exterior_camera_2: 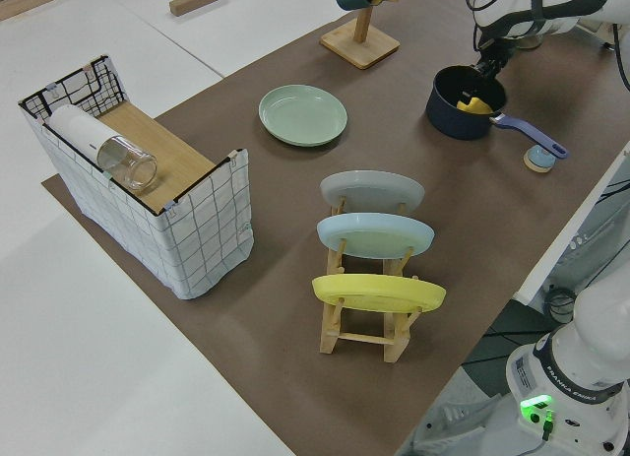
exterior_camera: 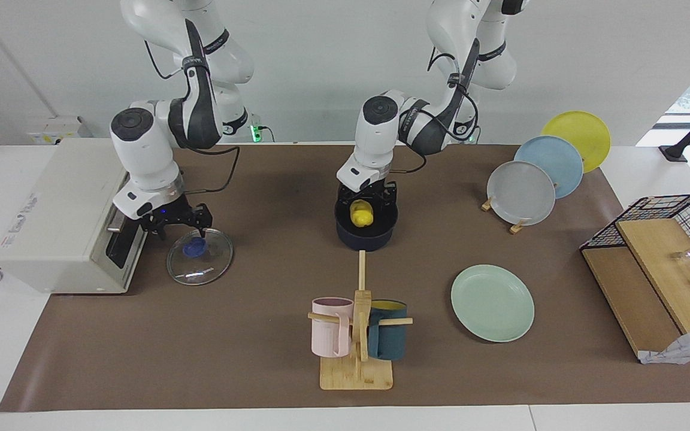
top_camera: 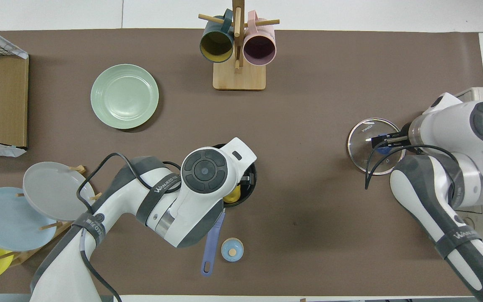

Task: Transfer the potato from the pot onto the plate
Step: 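Lower the lid beside the toaster while the left gripper reaches the pot, then grasp the yellow potato with the left gripper while the right gripper withdraws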

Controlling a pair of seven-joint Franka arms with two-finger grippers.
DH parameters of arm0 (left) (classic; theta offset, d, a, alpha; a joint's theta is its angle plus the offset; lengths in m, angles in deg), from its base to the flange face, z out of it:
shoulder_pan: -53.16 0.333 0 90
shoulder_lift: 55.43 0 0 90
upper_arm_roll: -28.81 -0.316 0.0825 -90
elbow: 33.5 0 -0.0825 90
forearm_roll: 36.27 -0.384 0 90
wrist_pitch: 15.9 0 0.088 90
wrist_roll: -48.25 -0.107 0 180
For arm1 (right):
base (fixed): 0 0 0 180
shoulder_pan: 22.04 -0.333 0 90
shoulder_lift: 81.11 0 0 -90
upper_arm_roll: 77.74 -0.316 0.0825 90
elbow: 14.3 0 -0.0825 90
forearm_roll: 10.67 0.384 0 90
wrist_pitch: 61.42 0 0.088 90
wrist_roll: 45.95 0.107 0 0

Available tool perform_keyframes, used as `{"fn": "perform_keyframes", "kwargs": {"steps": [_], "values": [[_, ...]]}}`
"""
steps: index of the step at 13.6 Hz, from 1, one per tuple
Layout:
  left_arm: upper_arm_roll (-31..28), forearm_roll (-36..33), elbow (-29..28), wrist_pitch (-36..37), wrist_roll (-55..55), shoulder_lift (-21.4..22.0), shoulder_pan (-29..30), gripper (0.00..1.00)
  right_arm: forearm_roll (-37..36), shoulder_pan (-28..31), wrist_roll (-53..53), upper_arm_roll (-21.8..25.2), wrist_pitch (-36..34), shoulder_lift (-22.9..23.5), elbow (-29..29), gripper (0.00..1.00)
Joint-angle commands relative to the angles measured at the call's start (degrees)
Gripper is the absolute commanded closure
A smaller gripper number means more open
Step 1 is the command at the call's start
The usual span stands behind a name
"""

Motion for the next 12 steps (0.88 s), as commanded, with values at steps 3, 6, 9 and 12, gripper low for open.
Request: {"fn": "perform_keyframes", "kwargs": {"steps": [3,6,9,12], "values": [[-1.1,0.0,-1.0,-2.2,0.1,-1.8,-0.9,0.00,1.4,0.8,0.2,-0.1,-21.6,-2.3,-15.0,0.00],[-1.1,0.0,-1.1,-2.2,0.1,-2.4,-0.9,0.00,0.9,0.8,0.5,-0.2,-33.3,-2.4,-22.2,0.00],[-1.1,0.0,-1.2,-2.6,0.2,-2.9,-1.0,0.00,1.3,-6.0,0.5,7.6,-37.0,-4.3,-22.1,0.00],[-1.1,0.0,-1.1,-2.5,0.1,-2.9,-1.0,0.54,1.4,-12.9,0.1,15.8,-37.3,-6.6,-20.6,0.00]]}}
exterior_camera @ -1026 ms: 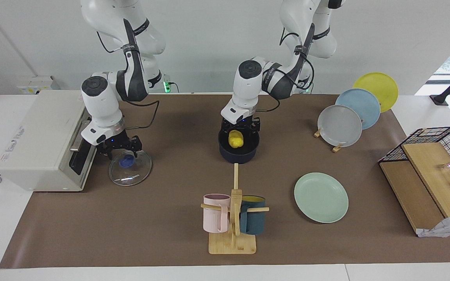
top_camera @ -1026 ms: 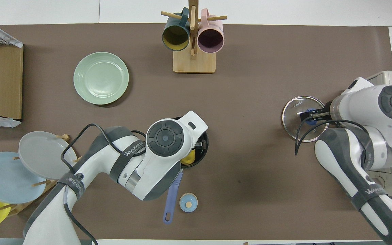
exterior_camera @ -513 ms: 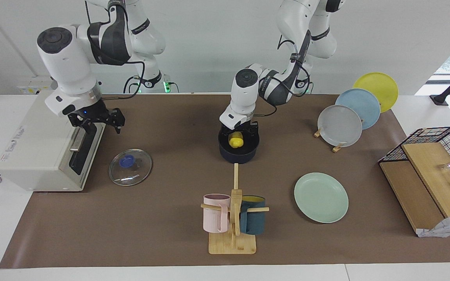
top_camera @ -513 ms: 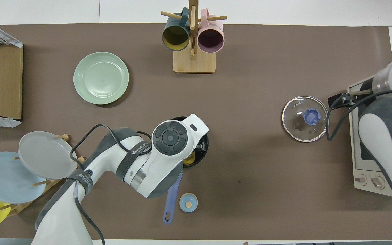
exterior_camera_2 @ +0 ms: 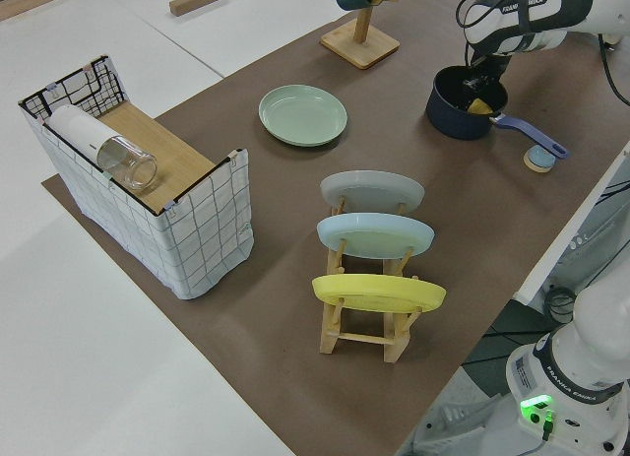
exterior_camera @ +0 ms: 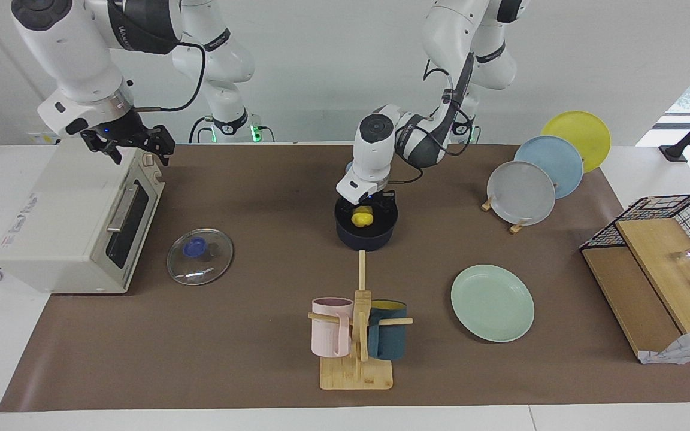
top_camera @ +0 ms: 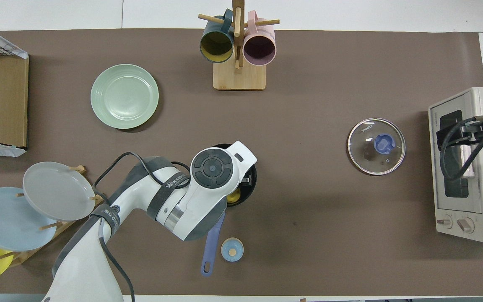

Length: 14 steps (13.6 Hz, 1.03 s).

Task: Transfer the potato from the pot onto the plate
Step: 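Grasp the yellow potato with the left gripper while the right gripper withdraws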

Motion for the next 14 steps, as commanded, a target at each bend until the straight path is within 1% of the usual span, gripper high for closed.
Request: {"fn": "perform_keyframes", "kwargs": {"steps": [1,2,3,5,6,7,9,12,14], "values": [[-0.9,0.0,-0.8,-1.4,-0.1,0.3,-0.9,0.78,1.0,-6.2,0.4,6.6,-0.5,-2.7,1.7,0.00],[-0.9,0.0,-0.6,-1.4,-0.3,0.2,-0.8,0.93,1.0,-8.0,0.6,8.6,0.7,-2.7,2.0,0.00],[-0.9,0.0,-0.4,-1.4,-0.3,0.2,-0.7,1.00,1.0,-8.4,0.6,8.7,3.9,-2.4,2.1,0.00],[-0.9,0.0,-0.2,-1.3,0.2,0.4,-0.6,1.00,1.0,-7.9,0.7,8.7,4.2,-2.2,2.1,0.00],[-0.9,0.0,0.0,-1.2,0.5,0.4,-0.6,1.00,1.7,-6.3,0.7,8.6,4.2,-2.0,1.9,0.00],[-0.9,0.0,0.1,-0.9,1.0,0.8,-0.4,1.00,2.3,-5.9,0.6,8.6,4.1,-2.0,1.8,0.00],[-0.9,0.1,2.0,1.5,1.6,2.2,-0.2,1.00,2.7,-5.5,0.4,8.7,4.0,-2.0,1.7,0.00],[-1.0,1.7,9.3,11.2,1.5,3.2,1.1,1.00,4.6,-5.4,0.4,8.9,4.2,-2.0,1.0,0.00],[-1.2,1.8,14.2,16.2,0.8,3.3,3.2,1.00,4.9,-5.3,-0.9,9.0,4.2,-1.9,1.1,0.00]]}}
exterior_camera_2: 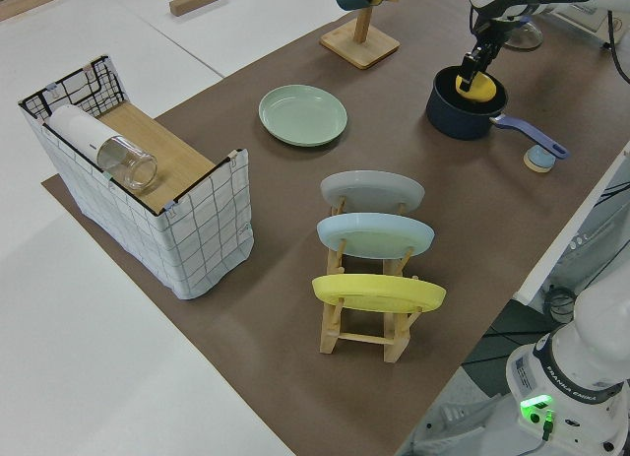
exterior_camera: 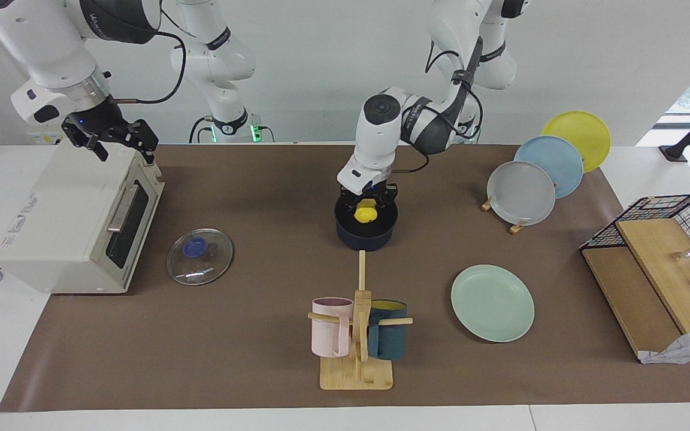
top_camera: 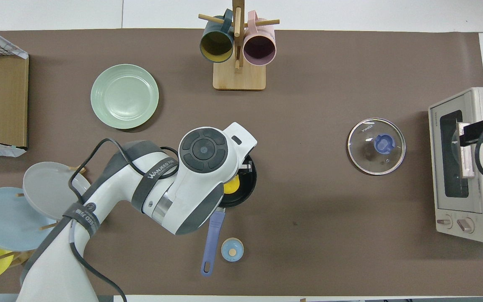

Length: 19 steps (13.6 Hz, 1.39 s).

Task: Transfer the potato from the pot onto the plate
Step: 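Carry the potato with the left gripper to the green plate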

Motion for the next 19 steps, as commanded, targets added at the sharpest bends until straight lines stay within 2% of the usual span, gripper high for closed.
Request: {"fn": "perform_keyframes", "kwargs": {"steps": [1,5,7,9,12,16,19], "values": [[0.0,1.0,7.7,8.1,-1.0,0.2,3.9,1.00,2.3,0.4,-1.3,0.1,1.0,-0.6,0.5,0.00],[0.1,1.4,18.6,15.7,-8.6,-2.6,12.5,1.00,2.1,0.0,-1.5,0.1,2.3,-0.3,0.6,0.00],[0.0,1.5,22.2,15.6,-13.6,-4.8,17.1,1.00,2.0,-0.2,-1.6,-0.1,2.3,-0.5,0.9,0.00],[-0.2,1.2,22.8,14.2,-22.4,-6.3,22.0,1.00,2.0,-0.2,-1.6,-0.2,2.1,-0.4,0.7,0.00],[-0.3,0.7,23.4,8.4,-30.9,-10.3,27.2,1.00,1.9,-0.3,-1.6,-0.3,1.7,-0.4,0.5,0.00],[-0.5,-4.2,23.2,-1.8,-34.2,-18.4,29.5,1.00,1.8,-0.4,-1.5,-0.4,2.0,-0.4,0.5,0.00],[-0.5,-4.3,22.2,-3.1,-36.3,-20.1,30.0,1.00,1.8,-0.4,-1.5,-0.4,1.9,-0.4,0.5,0.00]]}}
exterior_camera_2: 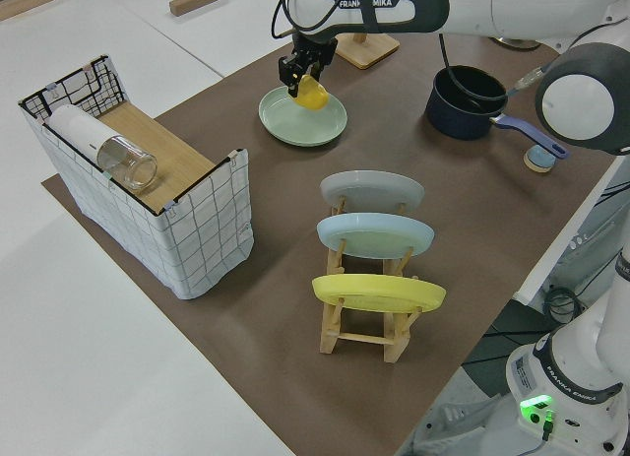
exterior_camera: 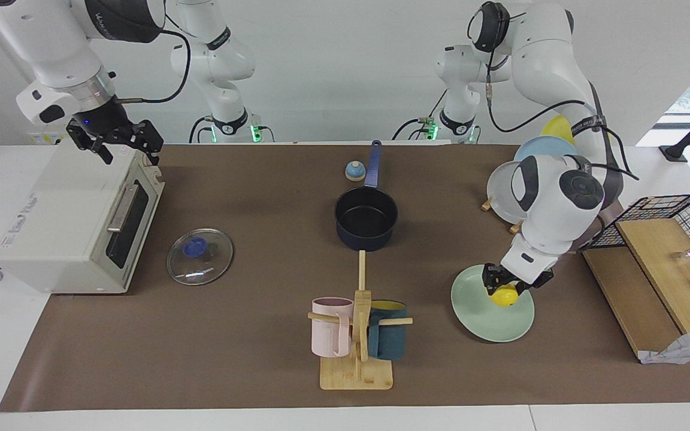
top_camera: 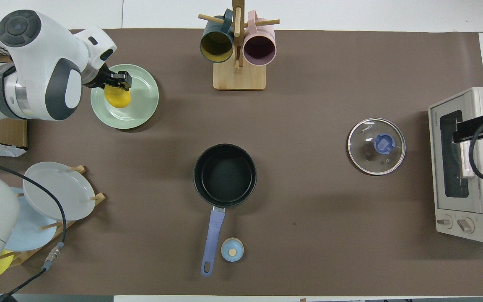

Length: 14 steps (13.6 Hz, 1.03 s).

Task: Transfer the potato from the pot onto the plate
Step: 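Carry the potato with the left gripper to the green plate, then lower the potato onto the plate and open the left gripper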

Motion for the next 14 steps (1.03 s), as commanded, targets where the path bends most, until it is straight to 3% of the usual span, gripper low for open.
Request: {"fn": "perform_keyframes", "kwargs": {"steps": [1,4,5,7,8,9,14], "values": [[0.3,-1.2,0.6,-0.3,-2.7,-1.2,0.3,1.00,0.9,0.2,-1.1,-0.1,0.6,-0.4,0.5,0.00],[0.3,-1.1,-2.6,-1.3,-6.4,-0.4,0.7,0.99,0.9,0.2,-1.1,-0.1,0.5,-0.4,0.5,0.00],[0.2,-1.1,-2.7,-1.3,-6.9,-0.3,0.8,0.85,0.9,0.2,-1.1,-0.1,0.5,-0.4,0.5,0.00],[0.3,-1.1,-2.8,-1.5,-7.0,-0.3,0.8,0.43,0.9,0.2,-1.1,-0.1,0.5,-0.4,0.5,0.00],[0.2,-1.1,-2.8,-1.5,-7.0,-0.3,0.8,0.35,0.9,0.2,-1.1,-0.1,0.5,-0.4,0.5,0.00],[0.2,-1.1,-2.7,-1.5,-6.9,-0.3,0.8,0.00,0.9,0.2,-1.1,-0.2,0.4,-0.4,0.5,0.00],[0.2,-0.6,-0.9,0.1,-7.0,3.7,1.9,0.00,0.9,0.2,-1.1,-0.2,0.6,-0.4,0.5,0.00]]}}
